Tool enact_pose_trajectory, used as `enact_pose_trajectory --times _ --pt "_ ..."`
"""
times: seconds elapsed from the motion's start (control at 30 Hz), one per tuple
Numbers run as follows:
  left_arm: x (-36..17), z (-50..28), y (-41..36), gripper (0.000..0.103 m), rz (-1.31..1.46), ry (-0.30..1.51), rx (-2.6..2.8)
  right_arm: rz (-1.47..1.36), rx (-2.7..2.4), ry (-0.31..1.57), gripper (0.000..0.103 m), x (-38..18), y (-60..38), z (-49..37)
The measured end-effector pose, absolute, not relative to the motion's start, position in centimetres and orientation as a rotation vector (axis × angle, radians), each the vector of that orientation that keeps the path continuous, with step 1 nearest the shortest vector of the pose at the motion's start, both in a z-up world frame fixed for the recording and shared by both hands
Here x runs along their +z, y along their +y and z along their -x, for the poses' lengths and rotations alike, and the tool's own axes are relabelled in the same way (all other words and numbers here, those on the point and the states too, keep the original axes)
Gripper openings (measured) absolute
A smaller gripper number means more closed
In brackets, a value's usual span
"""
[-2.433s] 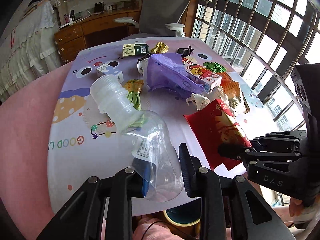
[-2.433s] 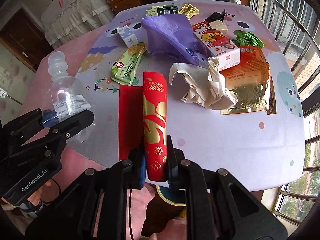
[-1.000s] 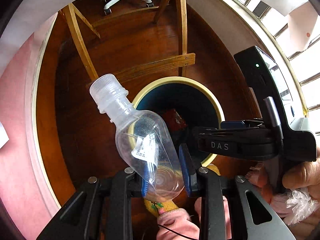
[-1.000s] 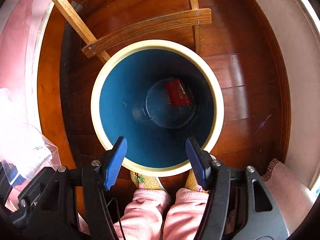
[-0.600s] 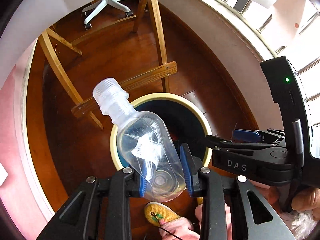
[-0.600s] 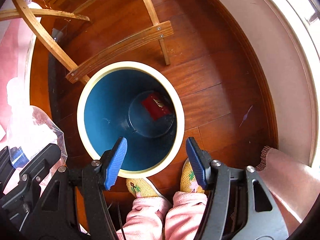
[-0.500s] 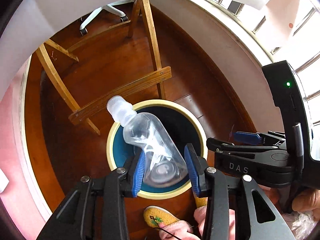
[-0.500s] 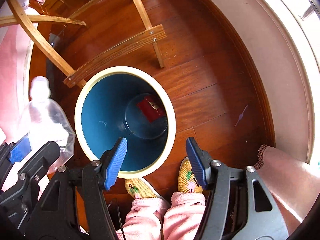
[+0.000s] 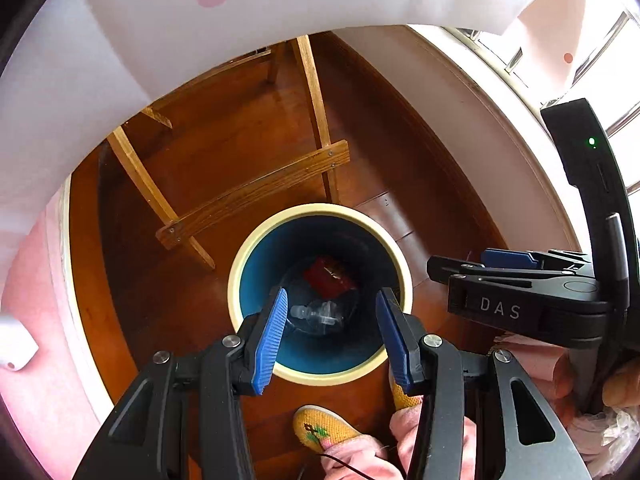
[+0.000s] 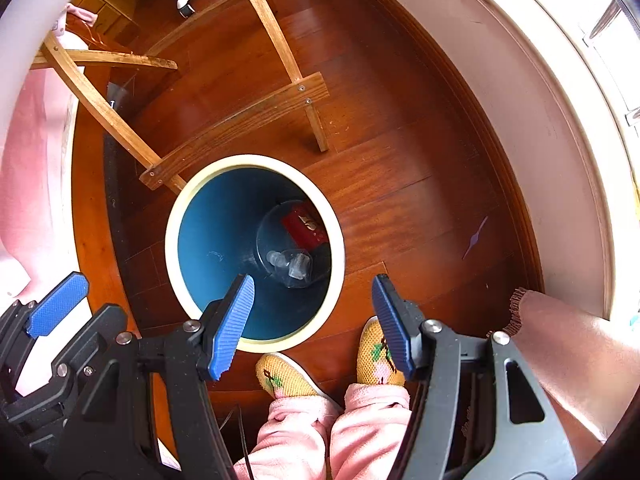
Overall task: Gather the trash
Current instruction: 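Open the right gripper over the bin while the left gripper releases the bottle, then raise both tools back toward the table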
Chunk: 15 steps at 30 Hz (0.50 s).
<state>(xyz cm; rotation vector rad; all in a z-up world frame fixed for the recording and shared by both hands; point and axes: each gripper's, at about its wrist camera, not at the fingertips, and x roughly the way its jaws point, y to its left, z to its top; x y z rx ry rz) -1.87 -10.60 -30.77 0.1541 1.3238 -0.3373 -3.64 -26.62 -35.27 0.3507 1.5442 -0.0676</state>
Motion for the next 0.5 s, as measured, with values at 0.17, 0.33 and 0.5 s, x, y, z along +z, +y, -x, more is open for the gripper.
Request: enact_pose_trajectory --times 0.17,0.33,0.5 --pt "-26.7 1.9 -8.1 0.047 -0.103 1.315 -0.263 -0.34 -0.014 1.504 0.058 -30.8 -25.2 2.7" --pt "-20.2 1.7 -5.7 0.047 -0.054 1.273 -0.198 -0.326 0.038 1.442 0.058 -23.7 -23.5 1.9" --pt "-12.4 1.6 -3.3 0.047 -0.039 1.202 -0.155 -0.301 0.09 1.371 0.058 -15.6 -21.9 1.8"
